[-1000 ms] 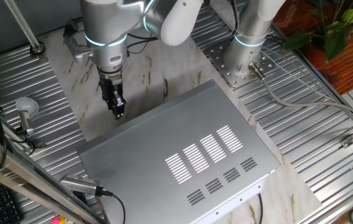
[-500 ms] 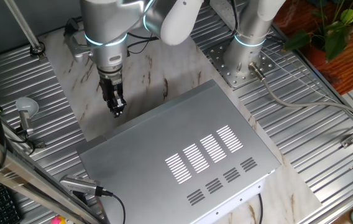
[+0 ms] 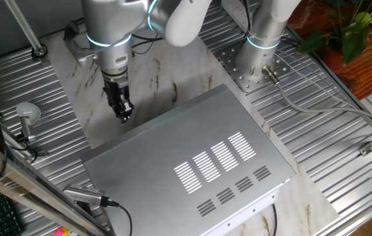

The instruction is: Open the microwave door

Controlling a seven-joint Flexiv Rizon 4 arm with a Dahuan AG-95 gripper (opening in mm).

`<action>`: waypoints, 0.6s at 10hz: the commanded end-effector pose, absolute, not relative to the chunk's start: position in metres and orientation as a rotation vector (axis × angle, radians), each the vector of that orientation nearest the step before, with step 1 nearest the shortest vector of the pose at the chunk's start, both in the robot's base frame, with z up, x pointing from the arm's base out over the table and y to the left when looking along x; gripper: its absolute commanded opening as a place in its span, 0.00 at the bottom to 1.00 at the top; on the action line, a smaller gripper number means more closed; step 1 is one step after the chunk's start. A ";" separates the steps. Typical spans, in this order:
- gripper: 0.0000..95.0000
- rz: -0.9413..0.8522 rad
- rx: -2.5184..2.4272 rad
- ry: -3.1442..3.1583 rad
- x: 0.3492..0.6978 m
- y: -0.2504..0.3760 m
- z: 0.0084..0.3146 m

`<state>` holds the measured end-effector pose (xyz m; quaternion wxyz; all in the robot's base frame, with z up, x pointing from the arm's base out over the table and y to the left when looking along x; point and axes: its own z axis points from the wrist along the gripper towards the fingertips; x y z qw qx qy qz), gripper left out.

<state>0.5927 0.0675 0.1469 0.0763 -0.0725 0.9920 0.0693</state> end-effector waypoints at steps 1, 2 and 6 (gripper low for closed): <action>0.20 0.243 -0.197 2.957 0.593 0.068 0.147; 0.20 0.282 -0.185 2.935 0.593 0.069 0.146; 0.40 0.300 -0.164 2.918 0.594 0.078 0.145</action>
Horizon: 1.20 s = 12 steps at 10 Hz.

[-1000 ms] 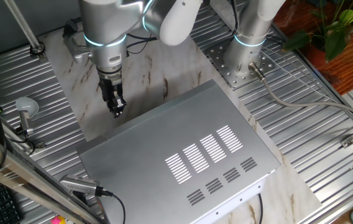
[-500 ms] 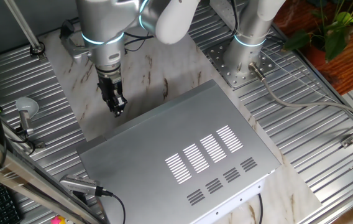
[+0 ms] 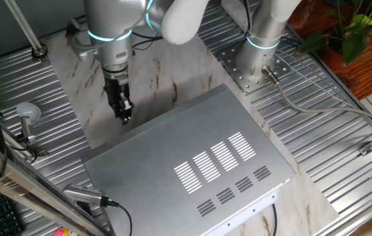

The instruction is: Open the microwave door

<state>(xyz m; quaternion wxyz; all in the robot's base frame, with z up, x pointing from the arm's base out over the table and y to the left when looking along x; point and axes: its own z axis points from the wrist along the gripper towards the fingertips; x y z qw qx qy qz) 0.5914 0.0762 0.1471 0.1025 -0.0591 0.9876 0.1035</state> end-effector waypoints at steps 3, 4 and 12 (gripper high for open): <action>0.40 0.304 -0.143 2.913 0.596 0.087 0.145; 0.40 0.305 -0.134 2.913 0.596 0.092 0.145; 0.40 0.332 -0.034 2.895 0.600 0.119 0.137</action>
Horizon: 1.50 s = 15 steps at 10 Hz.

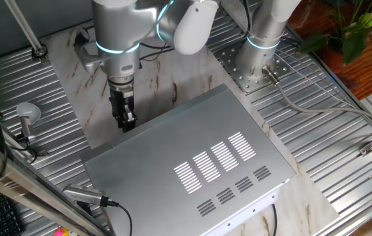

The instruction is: Open the microwave door

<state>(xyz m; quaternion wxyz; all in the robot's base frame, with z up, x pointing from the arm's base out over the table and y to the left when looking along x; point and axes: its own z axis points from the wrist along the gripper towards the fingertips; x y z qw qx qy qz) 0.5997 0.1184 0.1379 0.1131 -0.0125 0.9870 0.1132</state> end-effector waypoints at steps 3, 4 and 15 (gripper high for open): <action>0.40 0.337 -0.036 2.893 0.600 0.120 0.137; 0.40 0.335 -0.039 2.896 0.600 0.120 0.137; 0.40 0.409 -0.078 2.881 0.600 0.122 0.136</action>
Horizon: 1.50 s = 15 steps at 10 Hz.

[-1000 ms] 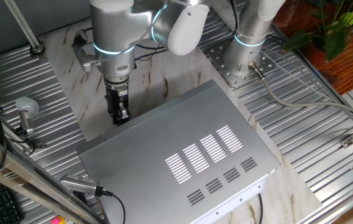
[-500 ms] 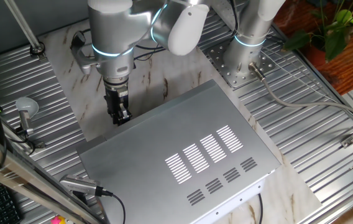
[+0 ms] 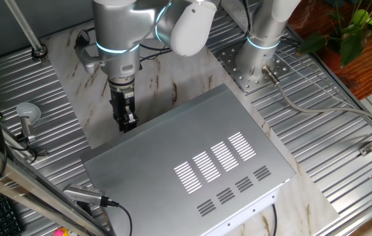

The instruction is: Open the microwave door

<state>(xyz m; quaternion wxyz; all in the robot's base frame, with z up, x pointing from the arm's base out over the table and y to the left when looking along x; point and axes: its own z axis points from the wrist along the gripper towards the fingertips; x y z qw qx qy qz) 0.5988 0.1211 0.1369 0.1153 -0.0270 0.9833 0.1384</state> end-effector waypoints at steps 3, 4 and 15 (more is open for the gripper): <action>0.40 0.417 -0.084 2.853 0.600 0.123 0.136; 0.40 0.415 -0.089 2.836 0.600 0.124 0.136; 0.40 0.409 -0.070 2.816 0.603 0.132 0.132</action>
